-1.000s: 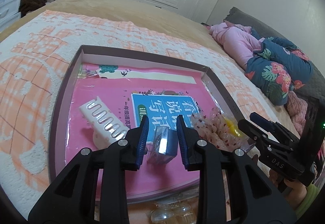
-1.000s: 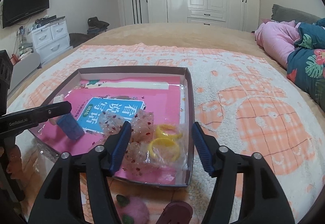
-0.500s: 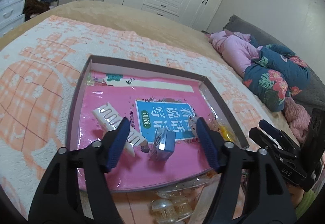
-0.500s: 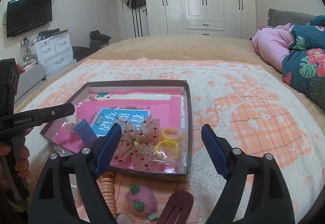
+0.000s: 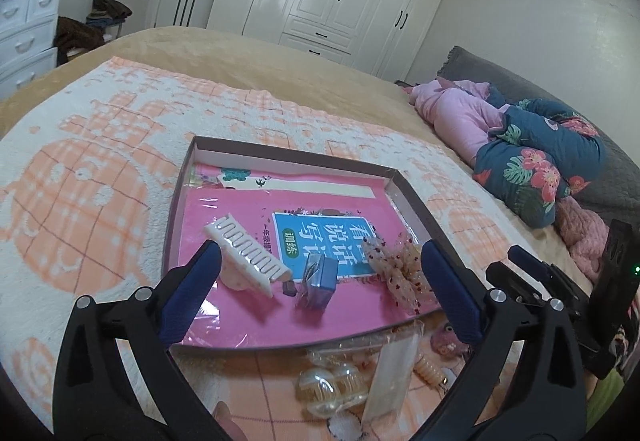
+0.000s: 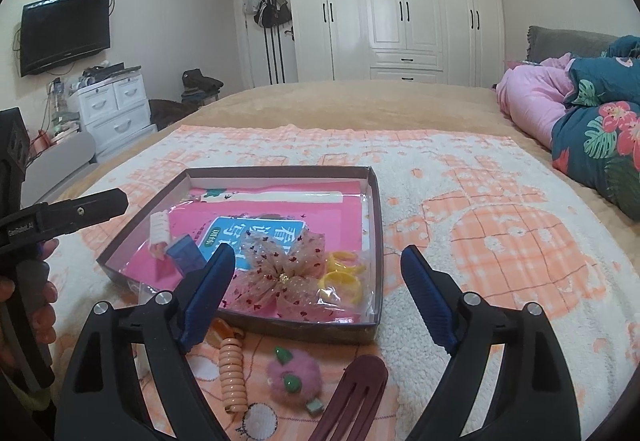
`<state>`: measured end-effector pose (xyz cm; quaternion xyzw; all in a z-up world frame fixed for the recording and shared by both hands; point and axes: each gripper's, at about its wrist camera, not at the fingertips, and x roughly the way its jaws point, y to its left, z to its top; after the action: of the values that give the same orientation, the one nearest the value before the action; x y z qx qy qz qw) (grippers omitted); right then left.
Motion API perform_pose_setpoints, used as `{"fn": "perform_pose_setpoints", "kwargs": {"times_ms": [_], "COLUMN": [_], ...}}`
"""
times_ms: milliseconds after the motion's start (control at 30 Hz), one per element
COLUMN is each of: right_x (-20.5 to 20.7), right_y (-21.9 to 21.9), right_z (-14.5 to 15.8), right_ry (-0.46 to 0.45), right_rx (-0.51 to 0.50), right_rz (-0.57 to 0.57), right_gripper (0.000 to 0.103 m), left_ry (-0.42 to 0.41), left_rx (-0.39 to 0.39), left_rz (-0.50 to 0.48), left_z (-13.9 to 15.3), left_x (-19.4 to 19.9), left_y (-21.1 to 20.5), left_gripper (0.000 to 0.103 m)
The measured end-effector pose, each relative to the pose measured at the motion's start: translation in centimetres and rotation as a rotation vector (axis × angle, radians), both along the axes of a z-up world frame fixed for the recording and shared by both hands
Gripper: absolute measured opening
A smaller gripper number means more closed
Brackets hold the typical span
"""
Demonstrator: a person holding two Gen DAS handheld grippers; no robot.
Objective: Organize jewelry
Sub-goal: 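Pull both open tools back from the pink box toward the remaining items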
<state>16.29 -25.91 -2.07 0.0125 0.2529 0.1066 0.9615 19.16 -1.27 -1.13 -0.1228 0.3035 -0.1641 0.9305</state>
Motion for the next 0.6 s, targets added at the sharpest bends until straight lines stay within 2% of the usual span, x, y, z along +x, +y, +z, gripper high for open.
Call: {"fn": "perform_pose_setpoints", "kwargs": {"times_ms": [600], "right_x": [-4.0], "right_y": [0.7], "right_z": [-0.2], "right_ry": [0.0], "right_rx": [-0.017], "right_rz": [0.043], "right_gripper": [0.082], "left_ry": [-0.014], "left_rx": [0.041], "left_rz": [0.004], "left_z": [0.2], "left_x": [-3.5], "left_y": [0.5], "left_gripper": [0.091]}}
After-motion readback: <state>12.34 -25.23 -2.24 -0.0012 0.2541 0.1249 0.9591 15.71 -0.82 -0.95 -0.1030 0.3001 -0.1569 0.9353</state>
